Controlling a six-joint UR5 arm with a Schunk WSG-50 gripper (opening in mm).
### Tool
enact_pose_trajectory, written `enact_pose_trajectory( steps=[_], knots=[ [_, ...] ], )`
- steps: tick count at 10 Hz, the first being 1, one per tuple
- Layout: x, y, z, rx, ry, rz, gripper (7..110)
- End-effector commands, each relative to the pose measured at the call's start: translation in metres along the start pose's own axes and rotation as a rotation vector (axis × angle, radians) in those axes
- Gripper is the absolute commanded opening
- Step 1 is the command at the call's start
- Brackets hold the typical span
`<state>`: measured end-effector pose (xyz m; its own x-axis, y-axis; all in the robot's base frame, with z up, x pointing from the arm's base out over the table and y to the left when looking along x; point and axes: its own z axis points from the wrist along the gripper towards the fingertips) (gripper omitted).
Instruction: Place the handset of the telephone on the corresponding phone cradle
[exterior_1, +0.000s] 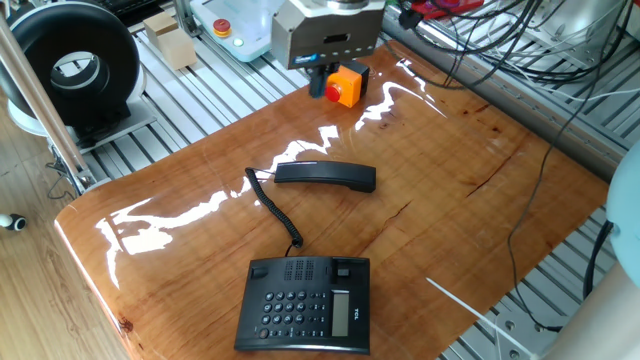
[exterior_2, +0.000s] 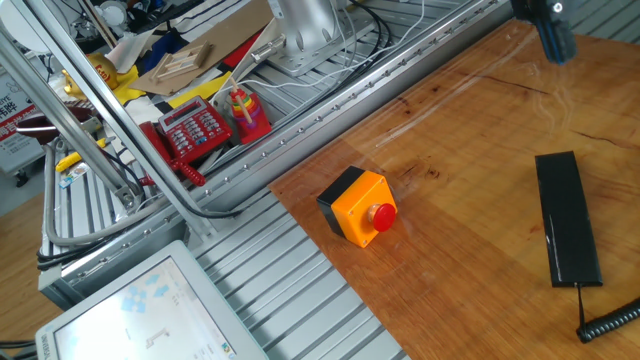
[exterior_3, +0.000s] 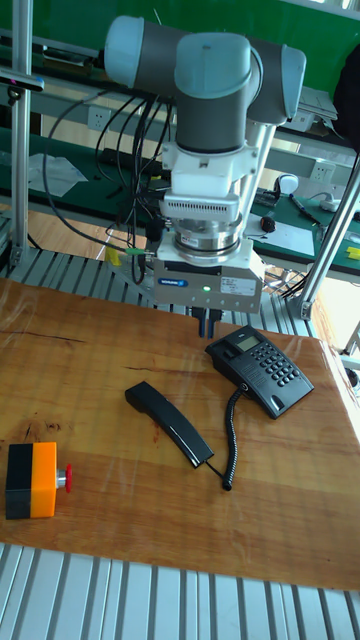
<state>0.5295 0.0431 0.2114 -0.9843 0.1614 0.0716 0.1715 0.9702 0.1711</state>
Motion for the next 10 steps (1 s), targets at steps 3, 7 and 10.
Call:
enact_pose_trajectory(
  steps=[3, 7, 10],
  knots=[
    [0.006, -0.002, -0.010, 0.032, 0.006, -0.081, 44],
    [0.039, -0.053, -0.025, 0.234, 0.138, -0.082, 7],
    [0.043, -0.041, -0.034, 0.188, 0.129, -0.061, 7]
  ],
)
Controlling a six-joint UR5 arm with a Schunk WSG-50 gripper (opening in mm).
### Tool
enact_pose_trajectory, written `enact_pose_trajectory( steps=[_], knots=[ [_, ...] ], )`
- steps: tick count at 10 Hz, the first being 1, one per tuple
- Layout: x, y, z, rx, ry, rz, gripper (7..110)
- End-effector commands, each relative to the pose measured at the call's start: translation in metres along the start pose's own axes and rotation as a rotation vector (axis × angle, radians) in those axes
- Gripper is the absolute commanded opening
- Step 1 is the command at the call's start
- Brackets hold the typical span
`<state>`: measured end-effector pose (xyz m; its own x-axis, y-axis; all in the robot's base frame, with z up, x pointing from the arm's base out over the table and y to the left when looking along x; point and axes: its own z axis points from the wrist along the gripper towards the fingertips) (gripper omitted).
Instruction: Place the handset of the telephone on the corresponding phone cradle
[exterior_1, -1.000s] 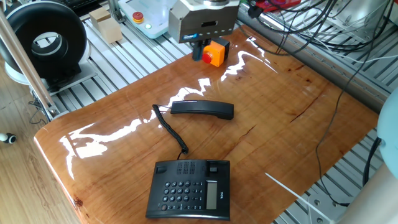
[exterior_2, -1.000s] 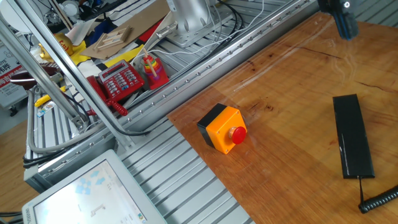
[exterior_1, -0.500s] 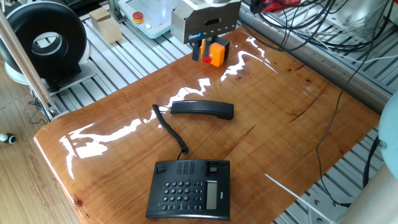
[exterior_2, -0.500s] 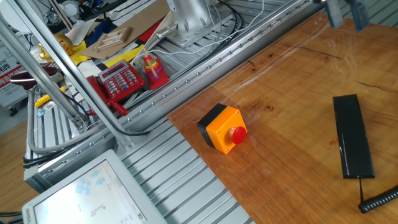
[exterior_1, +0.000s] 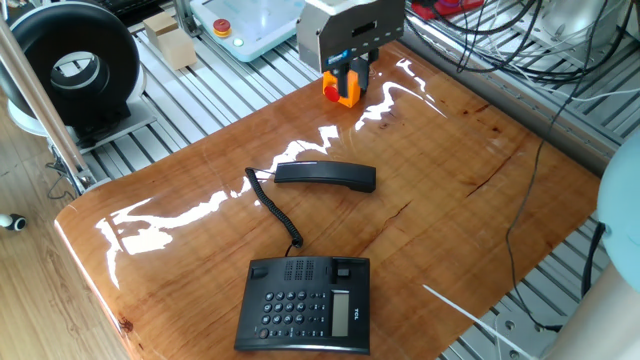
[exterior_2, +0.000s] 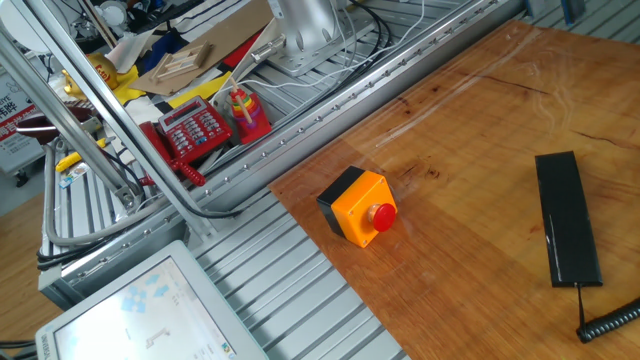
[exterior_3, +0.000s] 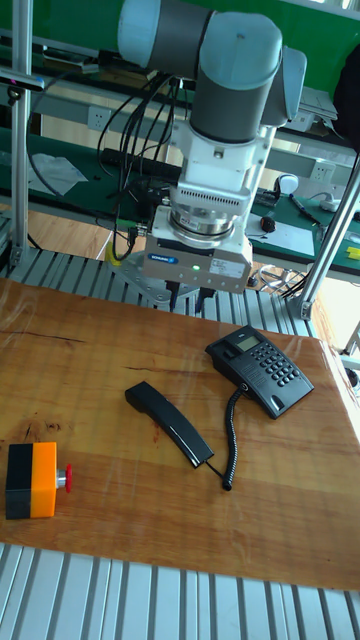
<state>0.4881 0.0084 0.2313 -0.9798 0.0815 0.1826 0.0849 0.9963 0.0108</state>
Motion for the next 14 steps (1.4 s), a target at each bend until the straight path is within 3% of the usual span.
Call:
enact_pose_trajectory(
  steps=[1, 2, 3, 5, 7, 8, 9, 11, 12, 14],
  knots=[
    [0.005, -0.007, -0.009, 0.020, -0.002, 0.009, 7],
    [0.005, -0.015, -0.008, 0.023, -0.001, -0.026, 7],
    [0.007, -0.002, -0.008, -0.069, -0.003, -0.049, 7],
    [-0.001, -0.015, -0.004, -0.035, -0.035, -0.024, 7],
    [-0.002, -0.022, -0.010, 0.045, -0.039, -0.035, 7],
    [-0.004, -0.035, -0.013, 0.106, -0.044, -0.107, 7],
    [-0.012, -0.040, -0.017, 0.134, -0.076, -0.200, 7],
    [-0.036, -0.022, -0.023, 0.095, -0.190, -0.319, 7],
    [-0.037, -0.018, -0.024, 0.080, -0.198, -0.411, 7],
    [-0.036, 0.007, -0.025, -0.018, -0.215, -0.441, 7]
  ],
)
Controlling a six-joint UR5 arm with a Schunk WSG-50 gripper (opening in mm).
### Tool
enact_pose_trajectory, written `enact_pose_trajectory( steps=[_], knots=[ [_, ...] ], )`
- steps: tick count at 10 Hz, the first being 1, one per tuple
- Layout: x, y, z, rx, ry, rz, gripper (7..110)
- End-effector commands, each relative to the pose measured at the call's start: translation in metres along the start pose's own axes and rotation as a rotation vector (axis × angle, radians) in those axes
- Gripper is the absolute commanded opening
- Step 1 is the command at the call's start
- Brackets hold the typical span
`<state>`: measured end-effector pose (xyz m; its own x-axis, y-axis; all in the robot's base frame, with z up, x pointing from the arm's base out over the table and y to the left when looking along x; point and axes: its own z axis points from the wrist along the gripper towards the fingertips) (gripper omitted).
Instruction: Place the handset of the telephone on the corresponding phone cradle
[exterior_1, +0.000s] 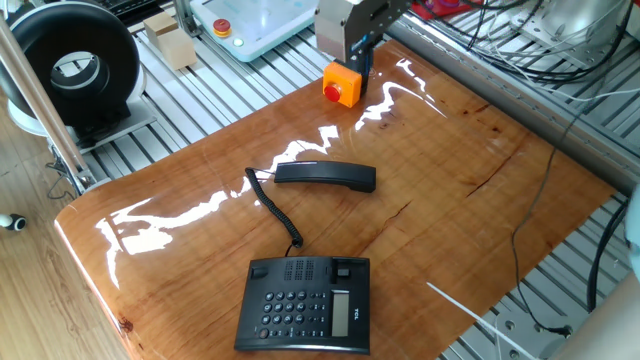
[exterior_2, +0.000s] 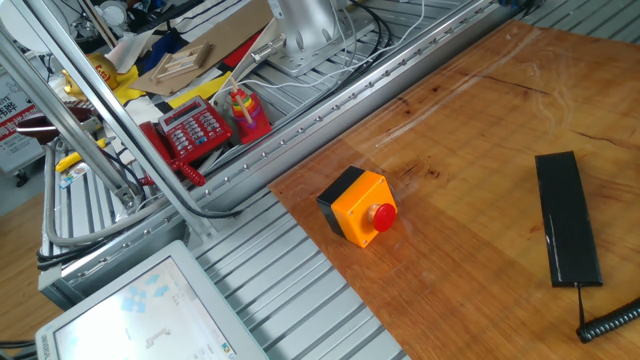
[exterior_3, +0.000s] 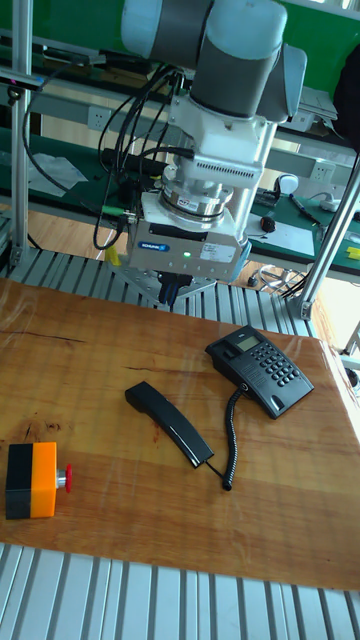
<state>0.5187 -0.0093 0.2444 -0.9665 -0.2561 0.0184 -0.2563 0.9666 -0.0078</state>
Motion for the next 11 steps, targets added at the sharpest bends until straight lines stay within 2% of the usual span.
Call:
enact_pose_trajectory(
  steps=[1, 2, 4, 5, 6, 7, 9, 10, 11],
  knots=[
    [-0.016, 0.028, -0.007, -0.107, -0.076, -0.077, 7],
    [-0.015, 0.032, -0.011, -0.123, -0.074, -0.042, 7],
    [-0.015, 0.031, -0.018, -0.074, -0.057, 0.059, 7],
    [-0.017, 0.038, -0.016, -0.083, -0.041, 0.121, 7],
    [-0.021, 0.044, -0.001, -0.113, -0.025, 0.142, 7],
    [-0.020, 0.040, 0.010, -0.100, -0.006, 0.131, 7],
    [-0.019, 0.040, 0.018, -0.093, 0.009, 0.129, 7],
    [-0.019, 0.034, 0.025, -0.068, 0.018, 0.143, 7],
    [-0.018, 0.033, 0.025, -0.061, 0.021, 0.153, 7]
  ],
)
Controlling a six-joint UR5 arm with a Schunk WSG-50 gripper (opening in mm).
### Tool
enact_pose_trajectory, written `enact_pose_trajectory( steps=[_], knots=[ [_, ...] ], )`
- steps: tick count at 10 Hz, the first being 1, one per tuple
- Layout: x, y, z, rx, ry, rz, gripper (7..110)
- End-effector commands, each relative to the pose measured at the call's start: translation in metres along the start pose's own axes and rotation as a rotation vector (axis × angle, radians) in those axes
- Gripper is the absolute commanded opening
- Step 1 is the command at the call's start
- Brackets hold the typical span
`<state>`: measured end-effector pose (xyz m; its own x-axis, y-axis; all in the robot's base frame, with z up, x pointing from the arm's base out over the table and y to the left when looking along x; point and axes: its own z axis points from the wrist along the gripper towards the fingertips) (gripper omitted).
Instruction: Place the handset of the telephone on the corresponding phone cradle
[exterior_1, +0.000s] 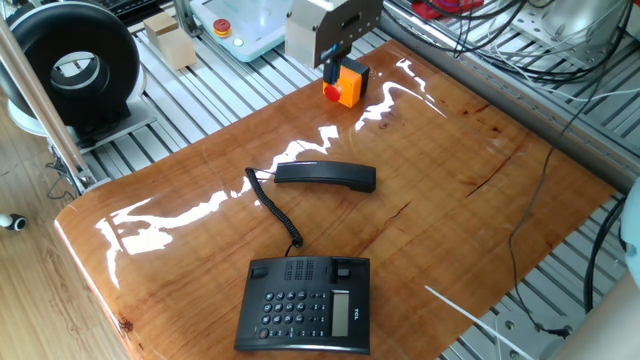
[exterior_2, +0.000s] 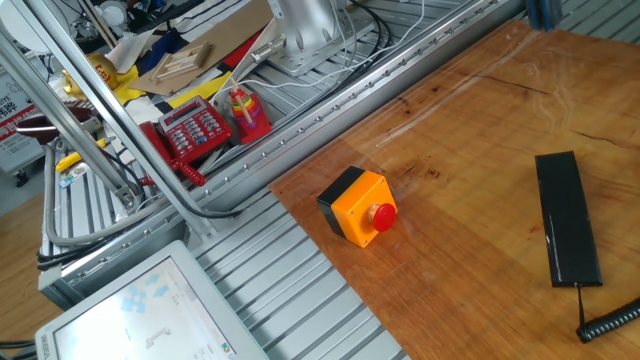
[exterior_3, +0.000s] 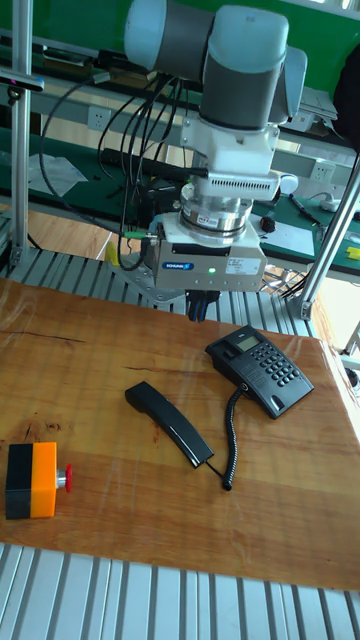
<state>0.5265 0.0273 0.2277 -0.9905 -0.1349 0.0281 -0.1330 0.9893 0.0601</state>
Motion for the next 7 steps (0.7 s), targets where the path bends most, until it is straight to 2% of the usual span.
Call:
enact_pose_trajectory(
  steps=[1, 2, 3, 4, 5, 6, 7],
  knots=[
    [-0.002, 0.002, 0.005, 0.001, 0.004, 0.030, 7],
    [0.002, -0.007, 0.002, 0.035, 0.016, 0.000, 7],
    [0.017, -0.025, 0.005, 0.093, 0.083, -0.063, 7],
    [0.015, -0.016, 0.021, 0.056, 0.089, -0.071, 7],
    [0.006, -0.010, 0.041, 0.028, 0.065, -0.065, 7],
    [0.005, -0.011, 0.051, 0.035, 0.051, -0.056, 7],
    [0.008, -0.018, 0.052, 0.058, 0.059, -0.056, 7]
  ],
)
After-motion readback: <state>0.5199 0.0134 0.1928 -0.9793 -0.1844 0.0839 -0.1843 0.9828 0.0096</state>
